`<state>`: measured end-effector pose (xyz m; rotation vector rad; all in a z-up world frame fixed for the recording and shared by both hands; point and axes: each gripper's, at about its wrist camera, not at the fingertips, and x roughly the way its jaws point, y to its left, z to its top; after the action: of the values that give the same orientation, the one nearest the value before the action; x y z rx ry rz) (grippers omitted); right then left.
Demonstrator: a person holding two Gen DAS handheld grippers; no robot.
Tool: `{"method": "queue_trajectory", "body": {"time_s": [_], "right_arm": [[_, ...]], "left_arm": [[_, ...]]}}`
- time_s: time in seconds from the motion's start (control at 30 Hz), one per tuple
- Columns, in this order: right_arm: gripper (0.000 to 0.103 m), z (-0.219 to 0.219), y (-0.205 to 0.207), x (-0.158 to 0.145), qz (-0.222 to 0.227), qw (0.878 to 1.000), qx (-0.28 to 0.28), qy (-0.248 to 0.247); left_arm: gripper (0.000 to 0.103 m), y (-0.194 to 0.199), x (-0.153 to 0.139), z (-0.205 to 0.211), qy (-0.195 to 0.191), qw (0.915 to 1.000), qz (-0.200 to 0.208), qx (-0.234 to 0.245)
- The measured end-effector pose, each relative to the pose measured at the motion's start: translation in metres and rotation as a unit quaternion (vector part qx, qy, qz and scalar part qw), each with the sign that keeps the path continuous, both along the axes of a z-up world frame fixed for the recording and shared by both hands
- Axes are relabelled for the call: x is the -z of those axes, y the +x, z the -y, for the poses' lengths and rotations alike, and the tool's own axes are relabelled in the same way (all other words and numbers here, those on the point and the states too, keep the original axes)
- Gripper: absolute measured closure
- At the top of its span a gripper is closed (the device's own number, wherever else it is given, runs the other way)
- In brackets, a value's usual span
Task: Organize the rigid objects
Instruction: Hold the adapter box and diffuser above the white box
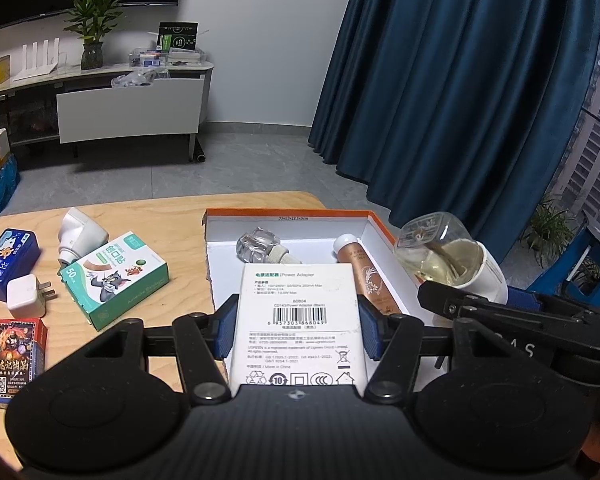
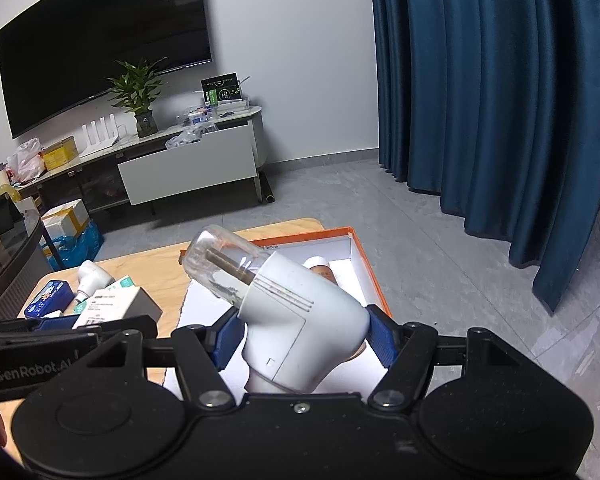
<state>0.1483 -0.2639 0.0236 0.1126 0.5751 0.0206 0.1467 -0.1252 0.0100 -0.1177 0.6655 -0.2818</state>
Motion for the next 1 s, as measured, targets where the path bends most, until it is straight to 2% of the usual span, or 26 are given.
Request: {"method": "queue_trajectory", "body": {"time_s": [1.0], "right_arm": [[0.024,-0.0002,0.0021,-0.001,0.002,1.0,-0.001,-0.003]], "left_arm": [[0.044,-0.0006,0.0027,0.0027,0.001,1.0,0.001,0.006]]}}
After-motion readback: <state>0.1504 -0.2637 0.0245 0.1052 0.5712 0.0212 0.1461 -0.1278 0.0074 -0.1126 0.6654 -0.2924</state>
